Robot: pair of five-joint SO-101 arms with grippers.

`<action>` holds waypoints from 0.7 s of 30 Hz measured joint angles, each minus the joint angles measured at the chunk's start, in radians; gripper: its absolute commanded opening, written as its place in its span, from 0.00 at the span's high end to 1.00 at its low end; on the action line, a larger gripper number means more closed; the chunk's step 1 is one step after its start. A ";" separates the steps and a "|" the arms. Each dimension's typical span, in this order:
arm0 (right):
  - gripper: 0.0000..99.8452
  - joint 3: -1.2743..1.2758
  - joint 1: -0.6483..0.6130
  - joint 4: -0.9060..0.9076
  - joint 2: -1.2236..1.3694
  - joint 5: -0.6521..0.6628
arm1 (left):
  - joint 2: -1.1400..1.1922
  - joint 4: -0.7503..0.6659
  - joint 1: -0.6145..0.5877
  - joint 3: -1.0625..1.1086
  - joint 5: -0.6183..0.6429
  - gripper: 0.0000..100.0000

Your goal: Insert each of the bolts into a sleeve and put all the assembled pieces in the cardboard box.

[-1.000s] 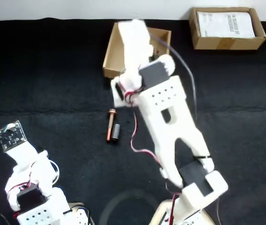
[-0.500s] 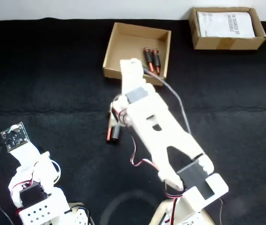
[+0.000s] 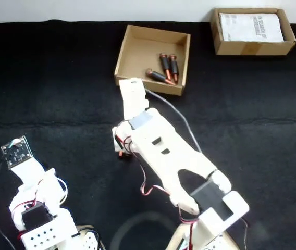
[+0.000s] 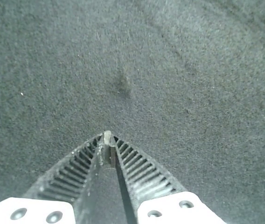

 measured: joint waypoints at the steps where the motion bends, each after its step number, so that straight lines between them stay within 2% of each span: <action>1: 0.84 0.000 0.000 -0.011 0.018 0.000 | 0.000 0.000 0.000 0.000 0.000 0.99; 10: 0.84 -0.002 -0.015 -0.109 0.124 0.000 | 0.000 0.000 0.000 0.000 0.000 0.99; 12: 0.89 -0.015 -0.015 -0.112 0.143 0.000 | 0.000 0.000 0.000 0.000 0.000 0.99; 14: 1.00 -0.031 -0.014 -0.109 0.163 0.000 | 0.000 0.000 0.000 0.000 0.000 0.99; 21: 0.99 -0.121 0.005 -0.006 0.210 0.000 | 0.000 0.000 0.000 0.000 0.000 0.99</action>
